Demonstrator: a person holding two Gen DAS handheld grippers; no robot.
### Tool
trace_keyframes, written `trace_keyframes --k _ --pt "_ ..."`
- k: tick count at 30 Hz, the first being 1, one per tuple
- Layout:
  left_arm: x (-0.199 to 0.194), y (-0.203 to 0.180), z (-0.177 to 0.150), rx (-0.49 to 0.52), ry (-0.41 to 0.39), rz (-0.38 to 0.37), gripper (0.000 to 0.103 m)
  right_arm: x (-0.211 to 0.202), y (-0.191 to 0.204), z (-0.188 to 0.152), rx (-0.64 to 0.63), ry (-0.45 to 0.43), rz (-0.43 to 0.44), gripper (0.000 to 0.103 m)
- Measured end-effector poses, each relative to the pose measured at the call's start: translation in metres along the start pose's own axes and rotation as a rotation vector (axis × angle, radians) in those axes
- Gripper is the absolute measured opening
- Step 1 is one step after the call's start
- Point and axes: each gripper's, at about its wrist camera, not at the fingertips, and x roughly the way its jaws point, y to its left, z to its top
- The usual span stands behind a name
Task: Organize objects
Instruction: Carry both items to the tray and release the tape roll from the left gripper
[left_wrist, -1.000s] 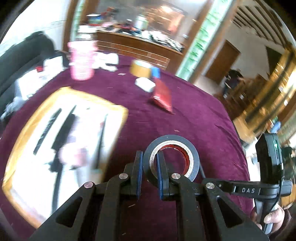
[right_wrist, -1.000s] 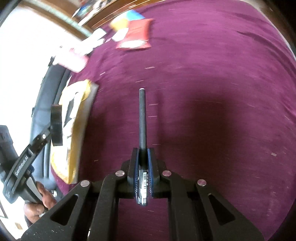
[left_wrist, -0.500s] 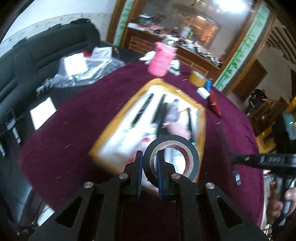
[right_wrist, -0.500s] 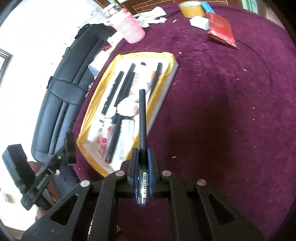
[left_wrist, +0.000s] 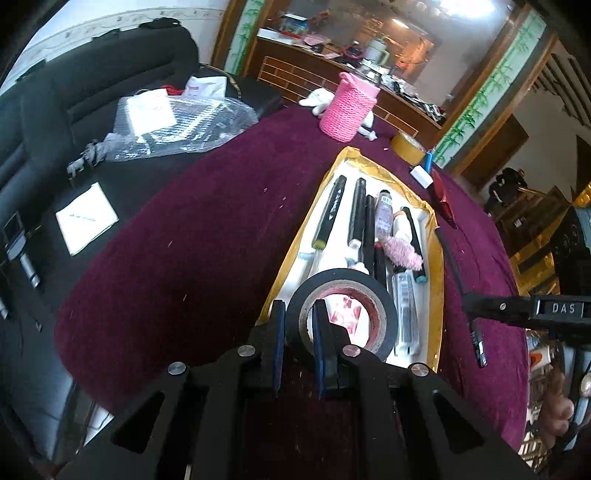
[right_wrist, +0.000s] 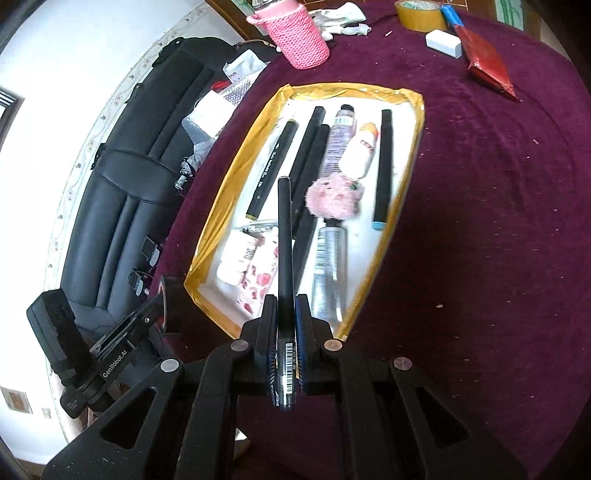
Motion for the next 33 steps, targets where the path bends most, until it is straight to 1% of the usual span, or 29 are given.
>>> trace_keyframes --k 3,7,11,15,21,24,27,28,31,33 --pt "0.014 -0.004 0.018 0.031 0.014 -0.014 0.011 0.008 0.003 0.008 0.022 -0.013 -0.026 0.007" --pt "0.042 -0.020 0.047 0.095 0.033 -0.029 0.011 0.014 0.000 0.022 0.062 -0.029 -0.058 0.007" --pt "0.074 -0.035 0.072 0.157 0.057 -0.020 0.011 0.015 -0.004 0.034 0.099 -0.048 -0.078 0.007" --pt "0.102 -0.041 0.089 0.180 0.099 -0.023 0.011 0.017 -0.010 0.043 0.130 -0.059 -0.095 0.007" --pt "0.135 -0.050 0.105 0.204 0.152 -0.016 0.011 0.026 -0.020 0.063 0.180 -0.071 -0.104 0.007" --pt "0.141 -0.055 0.108 0.217 0.149 -0.012 0.011 0.033 -0.021 0.073 0.185 -0.070 -0.122 0.007" --pt "0.142 -0.056 0.109 0.207 0.140 -0.006 0.011 0.042 -0.023 0.080 0.190 -0.059 -0.135 0.007" --pt "0.142 -0.055 0.109 0.200 0.139 -0.017 0.013 0.045 -0.023 0.082 0.194 -0.055 -0.136 0.007" --pt "0.134 -0.052 0.111 0.166 0.144 -0.066 0.025 0.053 -0.026 0.084 0.201 -0.039 -0.137 0.007" --pt "0.123 -0.048 0.111 0.139 0.144 -0.105 0.028 0.058 -0.026 0.084 0.206 -0.024 -0.131 0.007"
